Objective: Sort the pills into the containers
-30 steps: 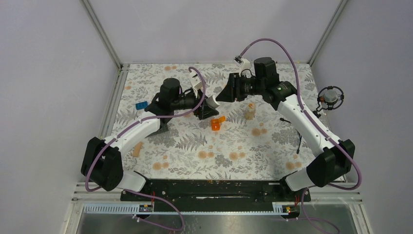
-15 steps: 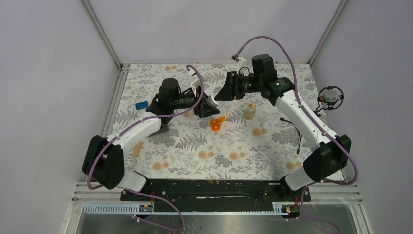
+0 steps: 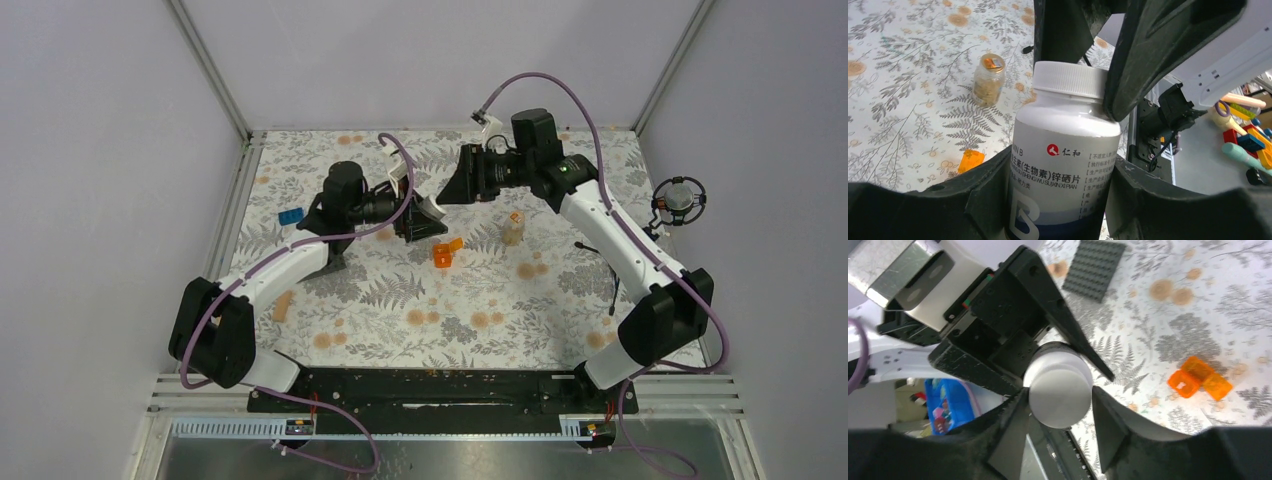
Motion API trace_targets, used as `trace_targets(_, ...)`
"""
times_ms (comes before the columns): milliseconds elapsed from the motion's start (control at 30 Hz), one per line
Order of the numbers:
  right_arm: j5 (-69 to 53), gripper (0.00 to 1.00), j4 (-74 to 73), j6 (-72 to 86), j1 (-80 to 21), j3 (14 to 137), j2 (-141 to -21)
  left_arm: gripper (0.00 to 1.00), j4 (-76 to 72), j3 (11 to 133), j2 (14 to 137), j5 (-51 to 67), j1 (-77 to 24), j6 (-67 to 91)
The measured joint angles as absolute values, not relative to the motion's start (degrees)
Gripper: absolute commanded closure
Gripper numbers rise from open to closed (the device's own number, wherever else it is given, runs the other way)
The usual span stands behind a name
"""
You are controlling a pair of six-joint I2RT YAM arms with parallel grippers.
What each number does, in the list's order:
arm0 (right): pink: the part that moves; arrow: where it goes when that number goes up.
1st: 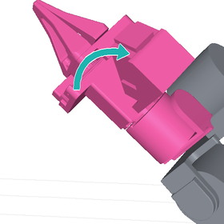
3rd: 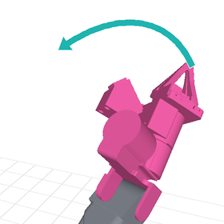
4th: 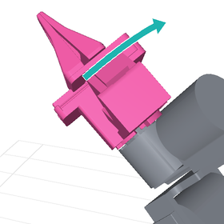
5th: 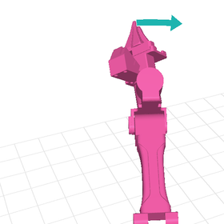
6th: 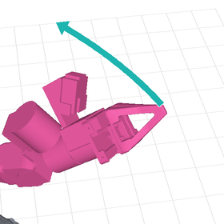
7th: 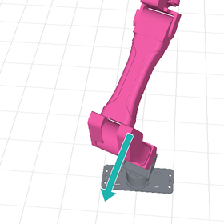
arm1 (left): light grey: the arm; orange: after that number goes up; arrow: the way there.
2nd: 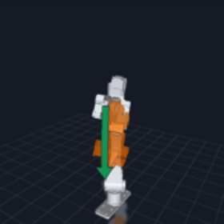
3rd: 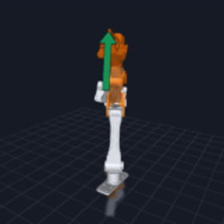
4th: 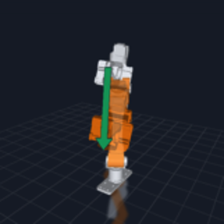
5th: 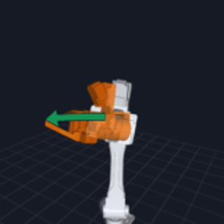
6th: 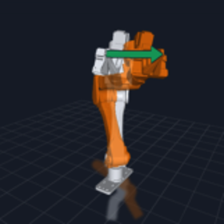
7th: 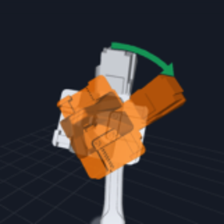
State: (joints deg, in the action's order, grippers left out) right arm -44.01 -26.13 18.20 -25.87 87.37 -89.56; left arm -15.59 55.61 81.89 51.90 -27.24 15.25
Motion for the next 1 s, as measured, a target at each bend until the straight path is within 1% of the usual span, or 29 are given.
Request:
trace_targets(33, -43.6, 0.23, -25.8, 18.9, -25.9, 87.4, -89.6, 1.00, -15.5, 55.6, 81.9, 51.6, -27.2, 15.3)
trace_targets(67, -42.3, 0.19, -25.1, 20.1, -25.9, 87.3, -89.7, 1.00, -15.2, 55.6, 81.9, 51.0, -27.0, 15.6)
trace_targets(167, -38.3, 0.12, -20.0, 24.7, -25.9, 86.0, -89.6, 1.00, -15.3, 55.5, 81.7, 48.3, -26.6, 16.5)
trace_targets(267, -36.4, 0.10, -16.4, 30.2, -25.9, 85.2, -89.9, 1.00, -16.1, 54.5, 80.7, 45.4, -26.5, 17.1)
trace_targets(367, -35.2, 0.11, -13.8, 34.7, -25.9, 85.2, -90.7, 1.00, -16.9, 54.2, 79.8, 42.8, -26.5, 18.0)
trace_targets(400, -34.9, 0.14, -13.2, 35.8, -25.9, 85.2, -91.0, 1.00, -17.2, 54.2, 79.6, 41.9, -26.5, 18.3)
trace_targets(467, -34.2, 0.32, -12.5, 37.9, -25.9, 85.2, -91.4, 1.00, -17.7, 54.2, 79.3, 40.2, -26.5, 18.9)
trace_targets(500, -33.9, 0.38, -12.1, 38.9, -25.9, 85.2, -91.5, 1.00, -17.7, 54.2, 79.2, 39.6, -26.5, 19.1)
trace_targets(600, -34.4, 0.47, -10.7, 41.9, -25.9, 85.4, -92.1, 1.00, -17.5, 54.2, 79.1, 38.2, -26.5, 19.8)
trace_targets(633, -34.9, 0.48, -10.4, 42.7, -25.9, 85.8, -92.5, 1.00, -17.5, 54.2, 79.1, 37.9, -26.5, 20.0)
trace_targets(667, -35.5, 0.46, -10.3, 43.2, -25.9, 86.4, -93.1, 1.00, -17.5, 54.2, 79.1, 37.8, -26.5, 20.0)
trace_targets(767, -36.8, 0.33, -10.0, 43.5, -25.9, 87.4, -94.2, 1.00, -17.6, 54.2, 79.1, 37.6, -26.5, 20.4)
trace_targets(833, -37.6, 0.31, -10.0, 43.5, -25.9, 87.5, -94.5, 1.00, -17.6, 54.2, 79.1, 37.6, -26.5, 20.5)
trace_targets(867, -38.0, 0.35, -10.0, 43.5, -25.9, 87.5, -94.6, 1.00, -17.6, 54.2, 79.1, 37.6, -26.5, 20.5)
trace_targets(900, -38.3, 0.42, -9.9, 43.5, -25.9, 87.5, -94.6, 1.00, -17.6, 54.2, 79.1, 37.6, -26.5, 20.4)
trace_targets(967, -39.0, 0.57, -9.6, 43.5, -25.9, 87.5, -94.6, 1.00, -17.5, 54.2, 79.1, 37.6, -26.5, 20.4)
trace_targets(1000, -39.1, 0.66, -9.4, 43.4, -25.9, 87.5, -94.6, 1.00, -17.6, 54.2, 79.1, 37.7, -26.5, 20.4)
